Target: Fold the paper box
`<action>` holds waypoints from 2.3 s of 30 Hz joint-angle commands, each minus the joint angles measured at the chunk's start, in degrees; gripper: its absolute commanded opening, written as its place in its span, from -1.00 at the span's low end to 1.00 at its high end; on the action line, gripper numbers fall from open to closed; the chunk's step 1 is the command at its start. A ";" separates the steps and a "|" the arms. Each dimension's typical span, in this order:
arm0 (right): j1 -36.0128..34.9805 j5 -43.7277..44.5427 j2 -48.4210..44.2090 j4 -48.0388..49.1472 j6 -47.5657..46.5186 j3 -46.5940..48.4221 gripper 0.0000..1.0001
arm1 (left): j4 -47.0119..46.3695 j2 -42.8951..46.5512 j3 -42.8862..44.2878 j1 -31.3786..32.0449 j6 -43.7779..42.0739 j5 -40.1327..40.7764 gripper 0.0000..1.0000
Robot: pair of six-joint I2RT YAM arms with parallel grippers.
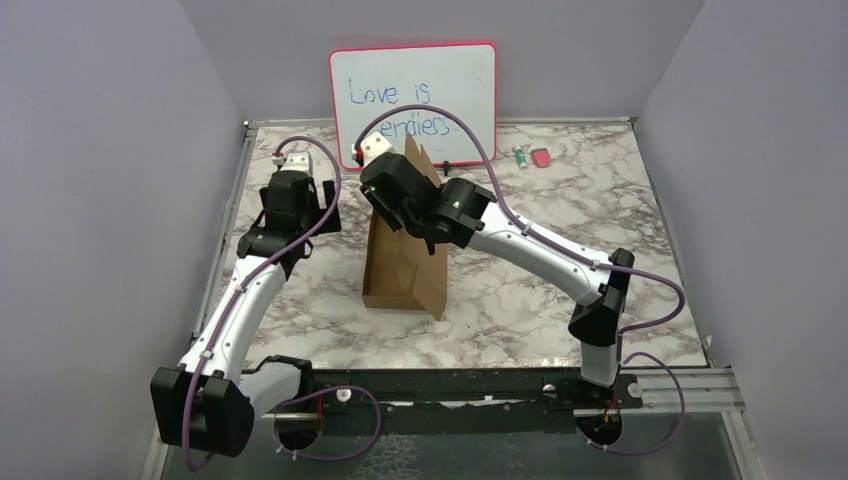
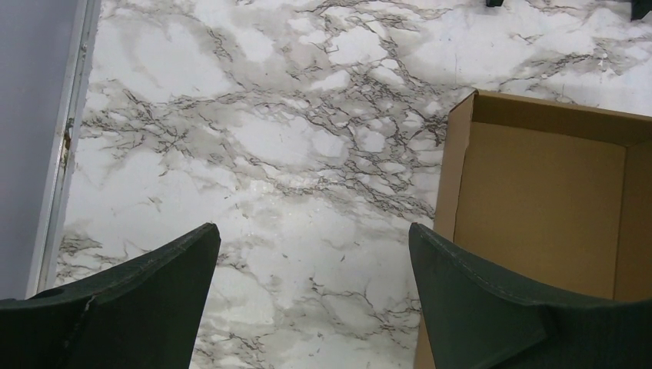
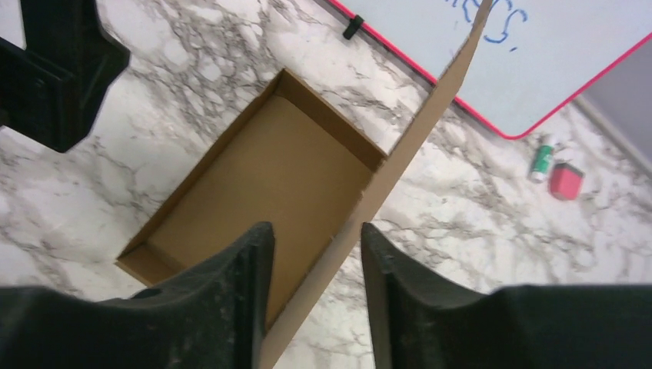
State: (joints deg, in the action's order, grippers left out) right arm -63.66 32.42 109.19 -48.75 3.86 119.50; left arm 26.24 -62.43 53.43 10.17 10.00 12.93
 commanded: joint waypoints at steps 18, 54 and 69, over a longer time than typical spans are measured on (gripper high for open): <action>-0.55 7.76 -3.60 0.09 -17.03 -4.97 -0.95 | -0.49 2.11 -1.03 -0.63 -0.60 2.90 0.86; 19.71 -49.38 -13.34 17.06 -57.45 -18.68 -0.42 | -12.78 14.38 -7.25 -3.23 -17.04 -15.20 0.80; 29.06 -40.52 -32.24 21.07 -45.25 -37.12 0.16 | -6.35 4.75 2.99 -3.23 -31.96 -27.75 0.71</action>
State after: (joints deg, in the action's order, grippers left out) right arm -38.48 -7.81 82.13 -30.02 -45.36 87.42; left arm 17.69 -54.96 53.21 7.22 -14.57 -8.54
